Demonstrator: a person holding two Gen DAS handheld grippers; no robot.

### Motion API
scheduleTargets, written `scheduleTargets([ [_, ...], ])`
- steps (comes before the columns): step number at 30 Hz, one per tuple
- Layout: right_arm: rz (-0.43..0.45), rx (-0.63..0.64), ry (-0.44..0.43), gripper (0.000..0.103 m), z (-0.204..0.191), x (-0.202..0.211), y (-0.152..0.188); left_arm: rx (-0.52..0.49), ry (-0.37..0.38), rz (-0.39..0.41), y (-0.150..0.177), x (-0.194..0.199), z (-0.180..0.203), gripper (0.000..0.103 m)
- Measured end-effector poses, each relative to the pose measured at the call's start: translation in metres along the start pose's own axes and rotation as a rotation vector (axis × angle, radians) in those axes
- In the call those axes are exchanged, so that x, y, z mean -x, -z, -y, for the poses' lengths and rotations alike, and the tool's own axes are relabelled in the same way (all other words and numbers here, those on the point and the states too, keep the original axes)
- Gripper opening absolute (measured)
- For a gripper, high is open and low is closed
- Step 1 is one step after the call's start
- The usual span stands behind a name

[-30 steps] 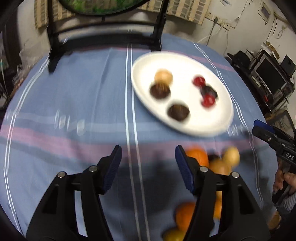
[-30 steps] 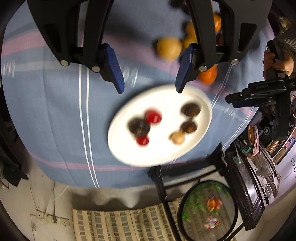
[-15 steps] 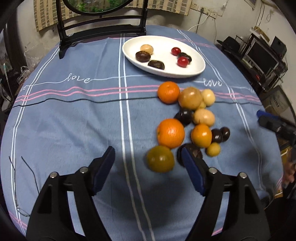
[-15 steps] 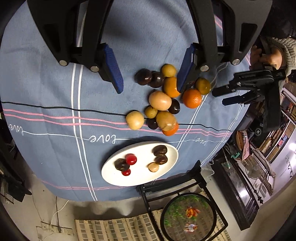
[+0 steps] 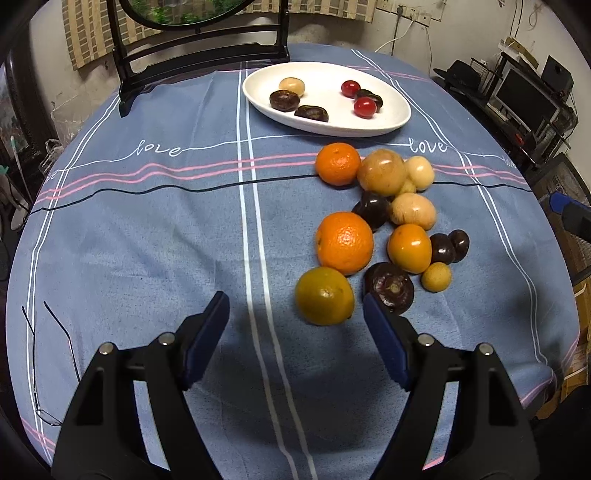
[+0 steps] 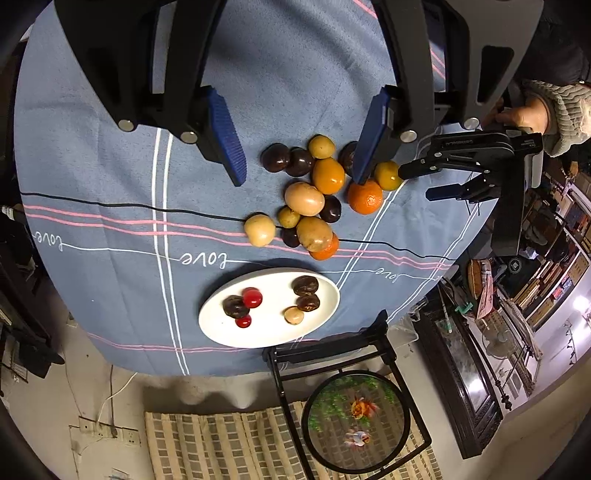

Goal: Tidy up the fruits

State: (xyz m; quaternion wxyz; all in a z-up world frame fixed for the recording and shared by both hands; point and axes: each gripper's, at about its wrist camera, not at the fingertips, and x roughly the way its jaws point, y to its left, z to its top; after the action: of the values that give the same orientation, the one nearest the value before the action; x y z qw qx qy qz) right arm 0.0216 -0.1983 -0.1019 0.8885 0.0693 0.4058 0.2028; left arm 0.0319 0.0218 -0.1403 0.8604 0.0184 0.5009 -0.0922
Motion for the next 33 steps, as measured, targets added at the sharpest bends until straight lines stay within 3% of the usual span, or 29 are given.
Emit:
scheduleTargets([
  [33,-0.042,0.027,0.006,0.062,-0.003,-0.01,0.0,-0.006,-0.033,0.039,-0.004,0.013,0.006,0.083],
])
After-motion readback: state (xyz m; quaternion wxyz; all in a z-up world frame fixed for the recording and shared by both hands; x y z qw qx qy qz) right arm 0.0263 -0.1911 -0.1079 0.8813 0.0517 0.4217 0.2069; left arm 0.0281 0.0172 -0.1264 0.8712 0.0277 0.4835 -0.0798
